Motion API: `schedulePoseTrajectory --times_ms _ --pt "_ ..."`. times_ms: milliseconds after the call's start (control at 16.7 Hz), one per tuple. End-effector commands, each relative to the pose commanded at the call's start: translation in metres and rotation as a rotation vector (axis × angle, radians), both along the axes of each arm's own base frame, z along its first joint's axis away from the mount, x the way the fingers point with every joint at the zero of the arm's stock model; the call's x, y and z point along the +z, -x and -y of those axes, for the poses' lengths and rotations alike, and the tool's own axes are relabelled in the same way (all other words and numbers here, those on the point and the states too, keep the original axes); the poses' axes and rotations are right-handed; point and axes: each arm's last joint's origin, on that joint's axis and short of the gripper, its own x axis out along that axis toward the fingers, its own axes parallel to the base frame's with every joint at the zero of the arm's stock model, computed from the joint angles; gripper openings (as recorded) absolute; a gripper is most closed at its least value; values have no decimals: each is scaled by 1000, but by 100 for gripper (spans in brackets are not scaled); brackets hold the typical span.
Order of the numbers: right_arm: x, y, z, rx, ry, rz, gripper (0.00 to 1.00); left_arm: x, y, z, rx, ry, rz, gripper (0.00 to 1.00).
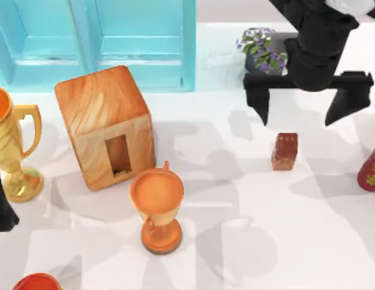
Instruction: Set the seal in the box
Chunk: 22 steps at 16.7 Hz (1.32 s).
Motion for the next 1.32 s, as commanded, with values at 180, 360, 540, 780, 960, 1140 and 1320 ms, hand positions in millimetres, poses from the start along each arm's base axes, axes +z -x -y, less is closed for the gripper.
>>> schedulePoseTrajectory --times_ms 180,360,540,780,960,1140,1320 --pt "-21 -1 -2 4 2 -5 100 0 0 0 0 0 0 100" --pt "-59 -3 -3 3 -3 7 100 0 0 0 0 0 0 100" --pt "-91 -1 -2 4 -2 4 100 0 0 0 0 0 0 100" --pt "-99 1 -2 4 0 -1 100 0 0 0 0 0 0 100" --pt "-99 1 -2 4 0 -1 85 0 0 0 0 0 0 100" --pt "-99 1 -2 4 0 -1 62 0 0 0 0 0 0 100" --pt "-99 1 -2 4 0 -1 40 0 0 0 0 0 0 100"
